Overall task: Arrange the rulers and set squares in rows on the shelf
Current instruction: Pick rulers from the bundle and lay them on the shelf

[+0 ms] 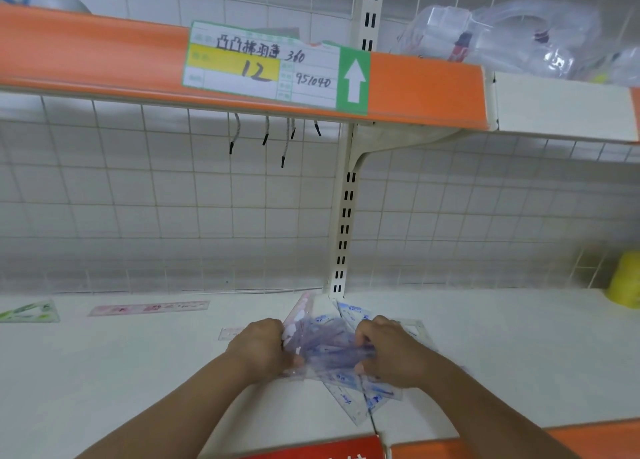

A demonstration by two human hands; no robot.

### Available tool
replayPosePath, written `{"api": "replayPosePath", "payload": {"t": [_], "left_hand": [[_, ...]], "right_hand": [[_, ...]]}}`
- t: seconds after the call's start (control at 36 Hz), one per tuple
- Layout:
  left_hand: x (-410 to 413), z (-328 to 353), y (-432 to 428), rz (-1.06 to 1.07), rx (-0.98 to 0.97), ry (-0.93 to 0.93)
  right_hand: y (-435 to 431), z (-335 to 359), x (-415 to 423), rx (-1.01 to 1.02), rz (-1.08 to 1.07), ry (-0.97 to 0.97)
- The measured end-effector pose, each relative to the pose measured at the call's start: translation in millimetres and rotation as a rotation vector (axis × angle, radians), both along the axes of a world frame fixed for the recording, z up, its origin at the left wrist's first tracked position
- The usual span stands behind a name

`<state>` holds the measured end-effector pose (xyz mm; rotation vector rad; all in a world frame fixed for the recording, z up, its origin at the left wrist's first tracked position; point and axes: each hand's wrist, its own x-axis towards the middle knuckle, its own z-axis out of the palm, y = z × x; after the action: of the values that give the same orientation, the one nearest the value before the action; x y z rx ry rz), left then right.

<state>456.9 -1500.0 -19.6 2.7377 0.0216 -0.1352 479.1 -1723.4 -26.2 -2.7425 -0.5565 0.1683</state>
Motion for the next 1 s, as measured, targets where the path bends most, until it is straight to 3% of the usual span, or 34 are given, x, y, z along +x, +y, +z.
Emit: {"api": "replayPosePath", "payload": {"t": [0.36, 0.69, 0.86, 1.0], "left_hand": [[6, 10, 9, 0.042, -0.081, -0.042], [-5, 14, 9, -0.067, 0.076, 0.004], [-9, 13, 15, -0.112, -0.028, 0.131], [-19, 21, 10, -0.208, -0.060, 0.088]], "right_hand": [[-14, 8, 1, 0.084, -0.018, 0.020], [-20, 7, 3, 0.064, -0.005, 0.056], [-19, 0, 6, 0.112, 0.019, 0.078], [-20, 0, 7, 0.068, 0.030, 0.077]]}}
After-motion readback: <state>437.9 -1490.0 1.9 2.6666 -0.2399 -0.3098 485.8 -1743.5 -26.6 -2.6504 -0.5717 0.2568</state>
